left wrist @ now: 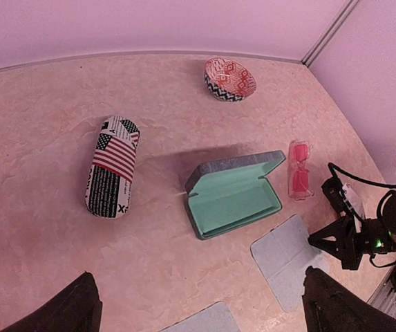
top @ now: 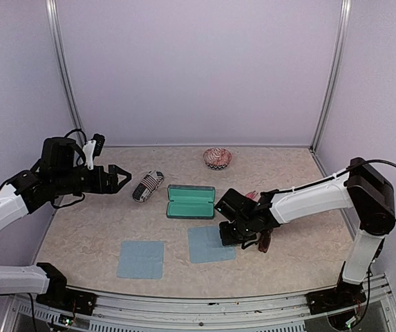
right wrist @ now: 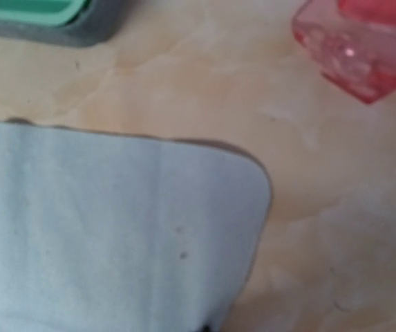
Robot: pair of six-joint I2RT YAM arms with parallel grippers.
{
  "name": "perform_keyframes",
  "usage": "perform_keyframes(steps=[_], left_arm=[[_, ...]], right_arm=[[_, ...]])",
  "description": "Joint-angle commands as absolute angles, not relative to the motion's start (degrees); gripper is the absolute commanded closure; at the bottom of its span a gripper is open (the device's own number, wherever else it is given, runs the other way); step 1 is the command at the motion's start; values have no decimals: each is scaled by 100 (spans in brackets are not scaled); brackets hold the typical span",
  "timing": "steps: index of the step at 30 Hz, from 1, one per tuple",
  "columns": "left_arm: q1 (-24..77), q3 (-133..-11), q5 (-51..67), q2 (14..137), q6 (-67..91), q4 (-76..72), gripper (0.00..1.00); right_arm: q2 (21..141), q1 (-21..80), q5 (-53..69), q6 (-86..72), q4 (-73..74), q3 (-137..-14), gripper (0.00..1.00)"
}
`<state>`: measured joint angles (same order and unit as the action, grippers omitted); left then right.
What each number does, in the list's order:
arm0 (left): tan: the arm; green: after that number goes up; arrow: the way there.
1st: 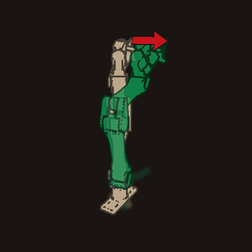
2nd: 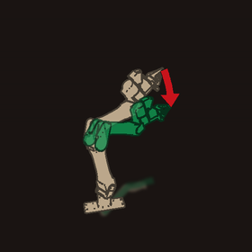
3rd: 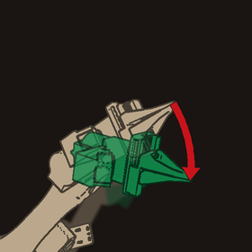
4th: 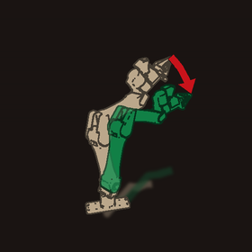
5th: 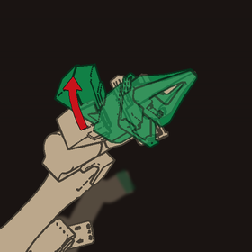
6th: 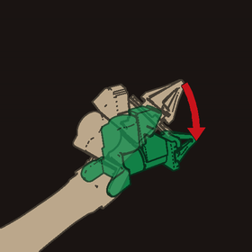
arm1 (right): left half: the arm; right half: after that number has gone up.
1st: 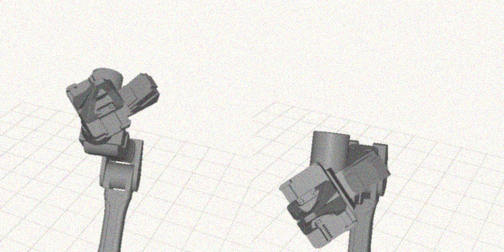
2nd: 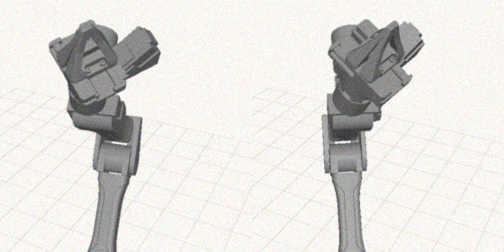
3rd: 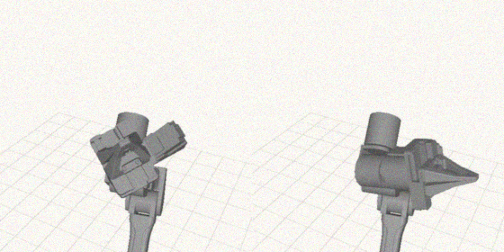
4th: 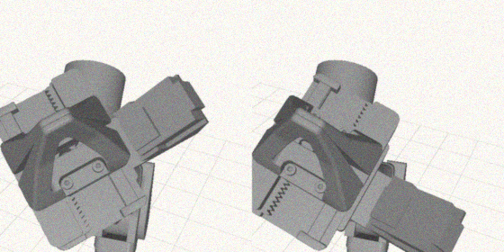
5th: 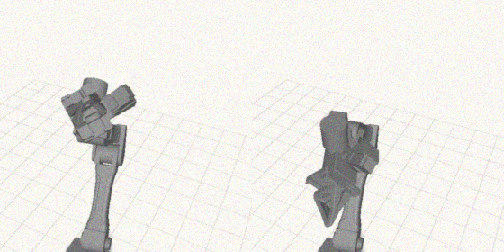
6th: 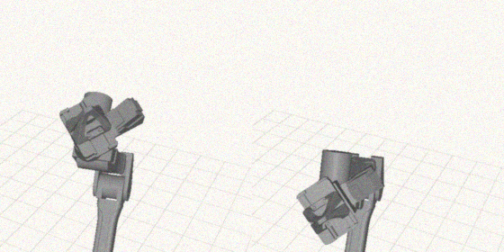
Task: Organize the sunglasses
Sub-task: Pick up the glasses cleaning cloth from the center of the board.
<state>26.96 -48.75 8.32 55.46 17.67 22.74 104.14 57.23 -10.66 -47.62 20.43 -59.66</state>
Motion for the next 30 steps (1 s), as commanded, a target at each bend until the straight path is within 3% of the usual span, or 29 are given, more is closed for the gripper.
perform_keyframes(steps=[1,13,30], left_arm=[[2654,-4799,785,5514,1729,2171,1],[2652,-4803,739,5563,1729,2193,1],[2609,-4786,782,5542,1747,2191,1]], right_arm=[[10346,5783,-1238,-4753,2166,-5873,100],[9915,5608,-1576,-4438,2593,-5786,100],[10272,5823,-544,-4113,2169,-6459,100]])
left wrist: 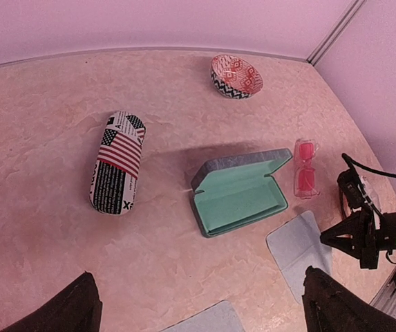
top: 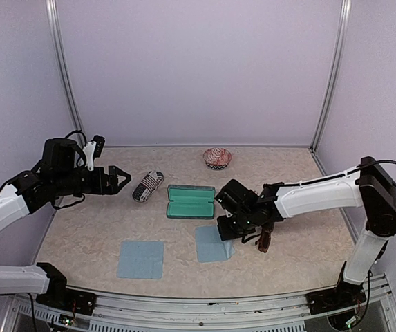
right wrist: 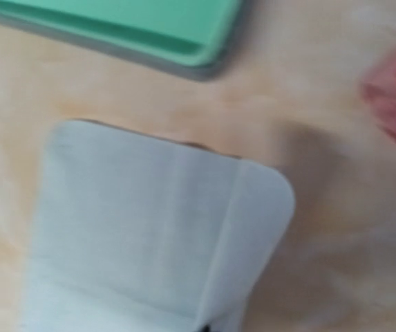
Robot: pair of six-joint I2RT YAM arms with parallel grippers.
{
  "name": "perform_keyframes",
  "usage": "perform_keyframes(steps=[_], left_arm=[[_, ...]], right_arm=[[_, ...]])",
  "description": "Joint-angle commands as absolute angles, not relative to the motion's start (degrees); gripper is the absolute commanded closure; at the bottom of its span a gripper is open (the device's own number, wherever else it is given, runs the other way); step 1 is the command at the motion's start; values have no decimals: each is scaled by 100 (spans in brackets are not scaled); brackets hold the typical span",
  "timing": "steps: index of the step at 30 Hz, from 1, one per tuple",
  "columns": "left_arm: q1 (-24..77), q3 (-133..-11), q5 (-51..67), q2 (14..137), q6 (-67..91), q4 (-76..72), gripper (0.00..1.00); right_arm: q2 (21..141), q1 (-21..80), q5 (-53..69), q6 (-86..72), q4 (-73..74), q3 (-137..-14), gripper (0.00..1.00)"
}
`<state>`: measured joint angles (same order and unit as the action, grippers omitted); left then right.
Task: Organize the sunglasses
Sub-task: Fold the glasses cleaning cloth at the center of the board.
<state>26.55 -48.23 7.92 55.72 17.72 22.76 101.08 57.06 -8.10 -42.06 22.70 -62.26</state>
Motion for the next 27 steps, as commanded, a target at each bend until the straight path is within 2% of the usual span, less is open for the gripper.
perform_keyframes(steps=[1,27], left_arm=[[2610,-4786,796,5538,1754,2189,1],[2610,-4772,938,5493,1751,2196,1]], right_arm=[[10305,5832,-505,-4113,2167,-6491,100],[11025,5920,198,-4312,1971,-7132,100]])
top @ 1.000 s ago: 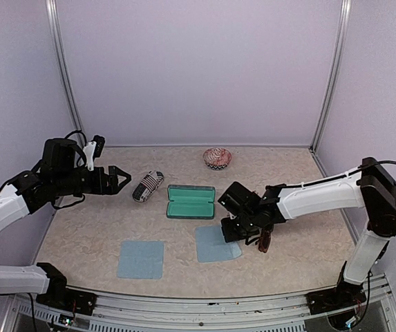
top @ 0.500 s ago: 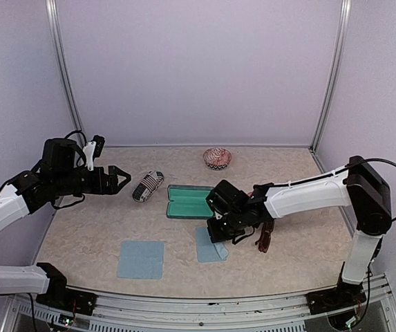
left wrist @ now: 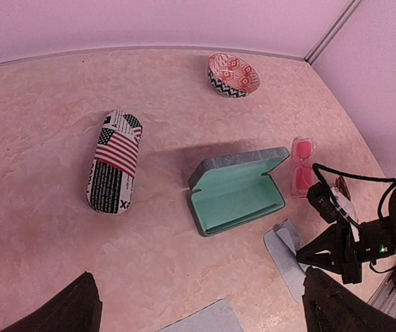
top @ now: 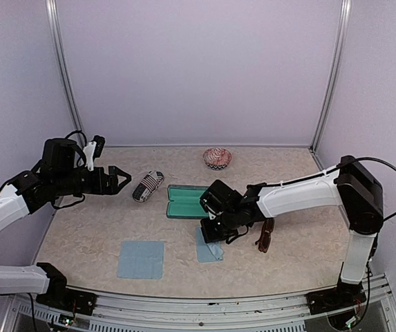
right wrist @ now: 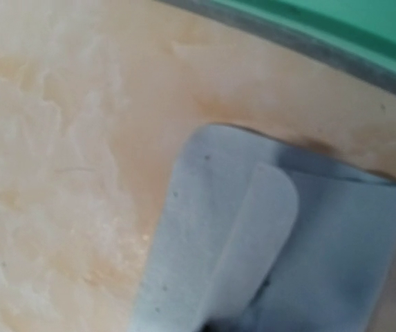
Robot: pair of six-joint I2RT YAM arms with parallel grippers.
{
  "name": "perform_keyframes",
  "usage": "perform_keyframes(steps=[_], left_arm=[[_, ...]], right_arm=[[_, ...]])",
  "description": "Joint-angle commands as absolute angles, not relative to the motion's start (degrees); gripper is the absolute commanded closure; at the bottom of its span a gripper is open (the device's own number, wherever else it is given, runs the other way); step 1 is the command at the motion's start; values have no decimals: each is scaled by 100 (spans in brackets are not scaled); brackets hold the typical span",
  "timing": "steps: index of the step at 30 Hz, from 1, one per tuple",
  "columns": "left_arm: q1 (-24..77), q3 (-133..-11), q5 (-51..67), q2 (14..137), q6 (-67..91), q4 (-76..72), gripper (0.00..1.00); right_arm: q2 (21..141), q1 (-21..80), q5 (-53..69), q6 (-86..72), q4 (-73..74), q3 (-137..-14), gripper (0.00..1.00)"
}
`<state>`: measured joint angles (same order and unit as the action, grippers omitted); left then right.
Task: Organize the sunglasses
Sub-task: Fold the glasses cleaning cloth at the center of the board.
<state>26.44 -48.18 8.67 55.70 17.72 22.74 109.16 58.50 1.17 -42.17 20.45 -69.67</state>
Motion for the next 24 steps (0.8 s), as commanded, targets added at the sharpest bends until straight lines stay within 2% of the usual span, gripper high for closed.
perform_keyframes(steps=[1,17,24], left_arm=[[2606,-4771,943,5493,1752,2197,1],[2610,-4764,1005,5467,1750,2213,1],[2608,-4763,1002,5458,1752,2215,1]], right_arm=[[11028,5916,222,-4322,1958,-7143,100],[11281,6000,401,-4269,2056,-7409,100],[11369,6147,553,-4103,2089,-7551,84]])
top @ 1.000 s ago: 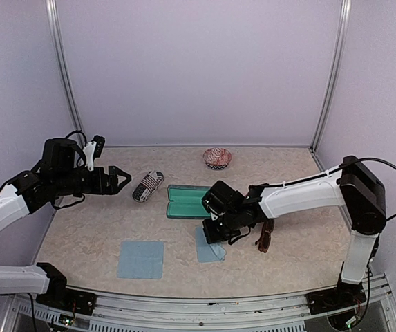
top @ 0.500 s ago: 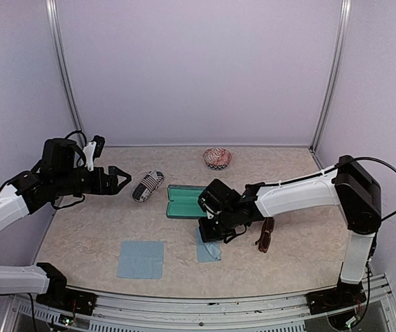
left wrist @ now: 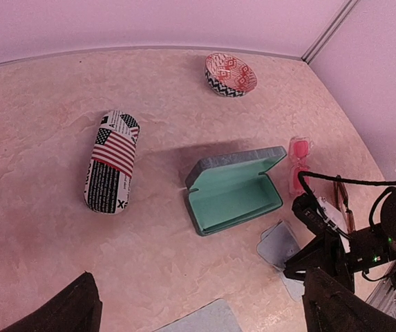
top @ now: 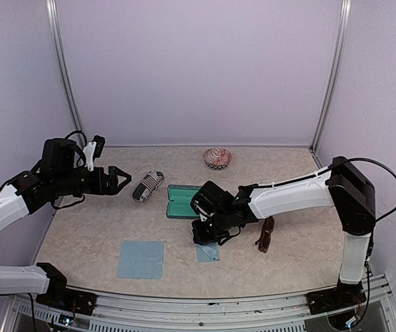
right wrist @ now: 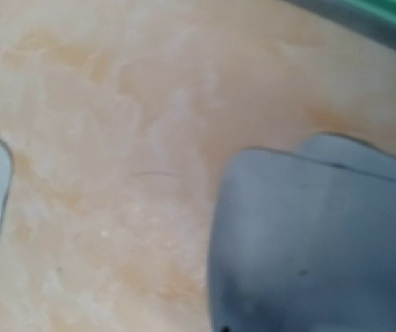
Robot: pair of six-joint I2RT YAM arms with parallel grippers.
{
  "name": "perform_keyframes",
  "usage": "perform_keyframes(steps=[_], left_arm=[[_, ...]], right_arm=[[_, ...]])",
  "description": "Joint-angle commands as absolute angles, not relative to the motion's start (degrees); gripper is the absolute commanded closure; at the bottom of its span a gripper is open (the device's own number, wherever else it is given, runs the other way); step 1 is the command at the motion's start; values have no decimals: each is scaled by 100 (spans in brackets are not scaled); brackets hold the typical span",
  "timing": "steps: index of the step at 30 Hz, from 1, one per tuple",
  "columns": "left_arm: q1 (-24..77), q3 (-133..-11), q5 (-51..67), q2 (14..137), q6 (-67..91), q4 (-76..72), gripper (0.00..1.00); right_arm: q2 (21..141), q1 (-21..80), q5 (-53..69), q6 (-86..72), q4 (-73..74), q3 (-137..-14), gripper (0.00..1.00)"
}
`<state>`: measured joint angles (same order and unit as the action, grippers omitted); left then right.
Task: Organize the sunglasses
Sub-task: Fold the glasses cleaning cloth at the center of the board.
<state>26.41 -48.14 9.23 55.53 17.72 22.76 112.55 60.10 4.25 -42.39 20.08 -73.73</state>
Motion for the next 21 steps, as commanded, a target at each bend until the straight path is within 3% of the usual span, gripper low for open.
perform_keyframes(steps=[1,7,14,21], left_arm=[[2609,-4761,1002,5458,1752,2207,1],[2602,-4752,1004,5476,1756,2220,1],[2609,-4741,993,5509,1765,2212,1],[2607,-4740,944,5545,1773,2224,1]], right_arm=[[11357,6166,568,-4084,2091,-7558,82],[11018,6197,630,-4058,1898,-7259,79],[10319,6190,-158,-4281,2051,-6560,75],[10488,6179,-18,-4327,1918,-6384,69]])
